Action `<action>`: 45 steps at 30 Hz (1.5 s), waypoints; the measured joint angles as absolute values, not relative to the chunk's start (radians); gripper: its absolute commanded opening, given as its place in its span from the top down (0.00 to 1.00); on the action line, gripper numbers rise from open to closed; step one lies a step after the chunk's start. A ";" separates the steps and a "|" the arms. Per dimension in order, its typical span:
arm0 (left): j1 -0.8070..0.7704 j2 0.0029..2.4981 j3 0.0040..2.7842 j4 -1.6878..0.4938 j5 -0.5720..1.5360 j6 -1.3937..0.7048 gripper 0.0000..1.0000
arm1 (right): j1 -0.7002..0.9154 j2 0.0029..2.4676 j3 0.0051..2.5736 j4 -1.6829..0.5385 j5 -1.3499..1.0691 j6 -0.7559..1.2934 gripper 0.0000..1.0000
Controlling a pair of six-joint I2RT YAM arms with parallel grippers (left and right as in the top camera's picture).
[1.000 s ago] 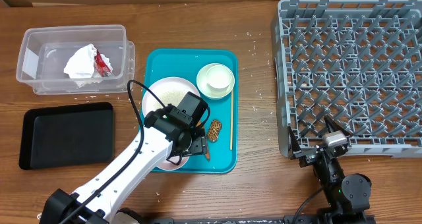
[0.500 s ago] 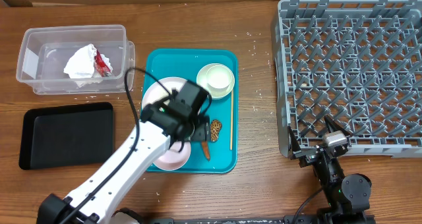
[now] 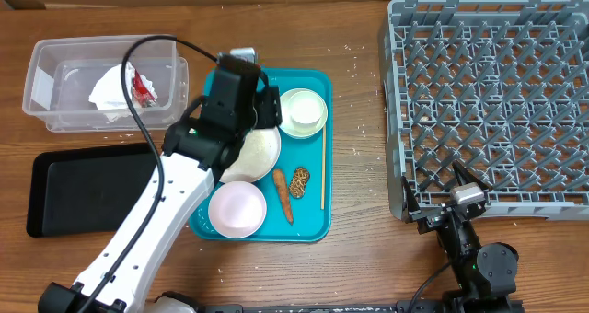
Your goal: Sort waste into correct bins and load items into the dishwasher
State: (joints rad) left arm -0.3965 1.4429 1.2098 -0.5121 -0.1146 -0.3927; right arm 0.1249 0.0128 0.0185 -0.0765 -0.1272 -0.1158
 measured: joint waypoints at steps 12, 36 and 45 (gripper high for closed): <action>-0.395 1.446 1.213 -0.556 -0.086 -0.384 0.17 | 0.125 0.013 0.019 -0.076 -0.127 -0.116 0.00; -0.179 1.450 1.213 -0.546 -0.117 -0.404 0.00 | 0.125 0.013 0.019 -0.076 -0.127 -0.116 0.00; -0.030 1.450 1.213 -0.473 -0.098 -0.386 0.00 | 0.125 0.013 0.019 -0.007 -0.142 -0.112 0.00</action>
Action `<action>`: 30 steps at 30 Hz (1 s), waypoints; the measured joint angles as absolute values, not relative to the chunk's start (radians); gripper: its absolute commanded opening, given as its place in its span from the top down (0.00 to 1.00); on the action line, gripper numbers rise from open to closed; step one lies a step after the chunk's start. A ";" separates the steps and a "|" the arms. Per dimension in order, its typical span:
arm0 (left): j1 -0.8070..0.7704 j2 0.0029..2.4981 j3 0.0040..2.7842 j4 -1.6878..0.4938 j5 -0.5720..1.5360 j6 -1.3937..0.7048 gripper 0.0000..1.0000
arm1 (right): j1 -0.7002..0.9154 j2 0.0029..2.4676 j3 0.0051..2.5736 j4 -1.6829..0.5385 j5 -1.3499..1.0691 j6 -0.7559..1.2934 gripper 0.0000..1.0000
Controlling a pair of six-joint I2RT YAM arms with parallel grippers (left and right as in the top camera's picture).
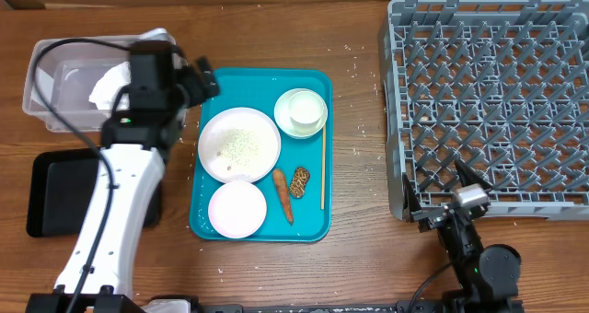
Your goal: Sort waste into correct bins and load items into the dishwasher
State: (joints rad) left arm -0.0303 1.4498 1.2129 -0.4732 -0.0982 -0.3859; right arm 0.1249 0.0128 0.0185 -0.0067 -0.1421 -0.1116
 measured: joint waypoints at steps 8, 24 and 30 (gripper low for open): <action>0.129 1.450 1.213 -0.507 0.004 -0.408 0.00 | 0.125 0.011 0.019 0.268 -0.608 0.008 0.00; 0.126 1.450 1.213 -0.572 0.031 -0.412 0.00 | 0.125 0.027 0.110 0.583 -0.689 0.314 0.00; 0.126 1.450 1.213 -0.574 0.035 -0.412 0.00 | 0.125 0.247 0.375 0.297 -0.684 0.306 0.00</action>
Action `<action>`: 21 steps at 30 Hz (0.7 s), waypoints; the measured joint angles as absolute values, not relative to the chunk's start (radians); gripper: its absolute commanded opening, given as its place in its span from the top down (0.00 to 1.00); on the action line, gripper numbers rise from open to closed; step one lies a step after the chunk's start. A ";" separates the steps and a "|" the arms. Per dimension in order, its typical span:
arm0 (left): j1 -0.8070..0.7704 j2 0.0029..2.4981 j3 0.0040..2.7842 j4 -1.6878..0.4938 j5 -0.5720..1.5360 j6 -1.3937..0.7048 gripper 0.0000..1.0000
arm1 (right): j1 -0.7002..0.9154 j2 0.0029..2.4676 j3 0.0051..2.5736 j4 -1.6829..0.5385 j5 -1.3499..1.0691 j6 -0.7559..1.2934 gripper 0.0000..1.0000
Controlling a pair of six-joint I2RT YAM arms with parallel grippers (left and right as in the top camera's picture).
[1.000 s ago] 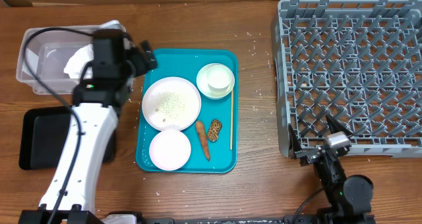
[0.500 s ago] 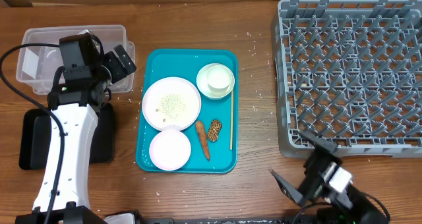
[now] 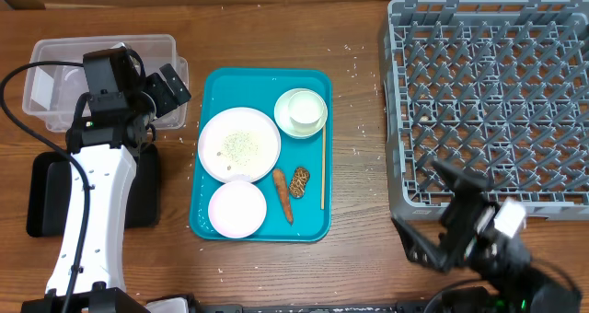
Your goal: Sort waste into correct bins and load items into the dishwasher
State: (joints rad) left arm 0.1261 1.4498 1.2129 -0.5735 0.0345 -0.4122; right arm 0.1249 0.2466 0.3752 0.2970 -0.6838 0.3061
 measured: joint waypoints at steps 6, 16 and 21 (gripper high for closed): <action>0.126 1.450 1.213 -0.572 0.035 -0.412 0.00 | 0.126 0.638 0.671 0.023 -0.807 0.297 0.00; 0.126 1.450 1.213 -0.573 0.035 -0.412 0.00 | 0.366 1.156 1.039 -0.515 -0.710 0.122 0.00; 0.126 1.450 1.213 -0.573 0.035 -0.412 0.00 | 0.597 1.335 1.088 -0.554 -0.413 0.149 0.00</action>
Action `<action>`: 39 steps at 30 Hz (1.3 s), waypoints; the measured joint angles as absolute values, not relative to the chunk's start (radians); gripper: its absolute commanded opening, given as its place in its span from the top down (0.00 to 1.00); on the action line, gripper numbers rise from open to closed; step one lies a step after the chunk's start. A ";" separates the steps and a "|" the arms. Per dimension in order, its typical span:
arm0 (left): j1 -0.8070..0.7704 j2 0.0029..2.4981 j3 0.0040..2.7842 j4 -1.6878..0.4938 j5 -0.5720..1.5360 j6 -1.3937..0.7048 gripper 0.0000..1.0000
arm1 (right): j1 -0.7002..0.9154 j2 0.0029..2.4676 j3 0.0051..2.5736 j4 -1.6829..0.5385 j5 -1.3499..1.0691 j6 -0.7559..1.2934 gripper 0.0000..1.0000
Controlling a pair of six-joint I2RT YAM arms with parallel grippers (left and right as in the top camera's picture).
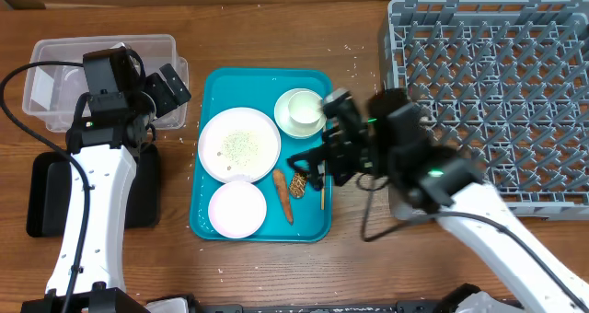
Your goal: Sort waste into correct bins and load items into the dishwasher
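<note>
A teal tray (213, 87) holds a white plate (239, 145) with crumbs, a pale bowl (237, 208), a small white cup (300, 110), an orange carrot piece (282, 195), a brown food lump (298, 183) and a wooden chopstick (322, 195). My right gripper (309, 168) hangs open over the tray's right side, just above the brown lump and the chopstick. My left gripper (166, 87) stands open over the right end of the clear bin (55, 55). The grey dish rack (488, 101) fills the right of the table.
A black tray (51, 198) lies at the front left, partly under my left arm. The left arm hides what lies in the clear bin. My right arm runs from the front right across the rack's near left corner.
My right arm has moved from the table's front right edge to over the right side of the teal tray. The left arm has not moved.
My left gripper was first over the top left of the teal tray, with crumpled paper and a red wrapper in the clear bin. Then it was over the bin, then at the bin's right end. The right arm stayed at the front until now.
</note>
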State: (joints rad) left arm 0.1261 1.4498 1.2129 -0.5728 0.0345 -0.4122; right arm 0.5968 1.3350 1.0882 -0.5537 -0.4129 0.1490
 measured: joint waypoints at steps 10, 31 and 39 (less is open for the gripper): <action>0.126 1.450 1.213 -0.573 0.035 -0.412 0.00 | 0.671 1.493 1.088 -0.469 -0.355 0.218 0.00; 0.126 1.450 1.213 -0.573 0.035 -0.412 0.00 | 0.736 1.673 1.095 -0.567 0.010 0.793 0.00; 0.126 1.450 1.213 -0.573 0.035 -0.412 0.00 | 0.788 1.766 1.099 -0.568 0.043 0.866 0.00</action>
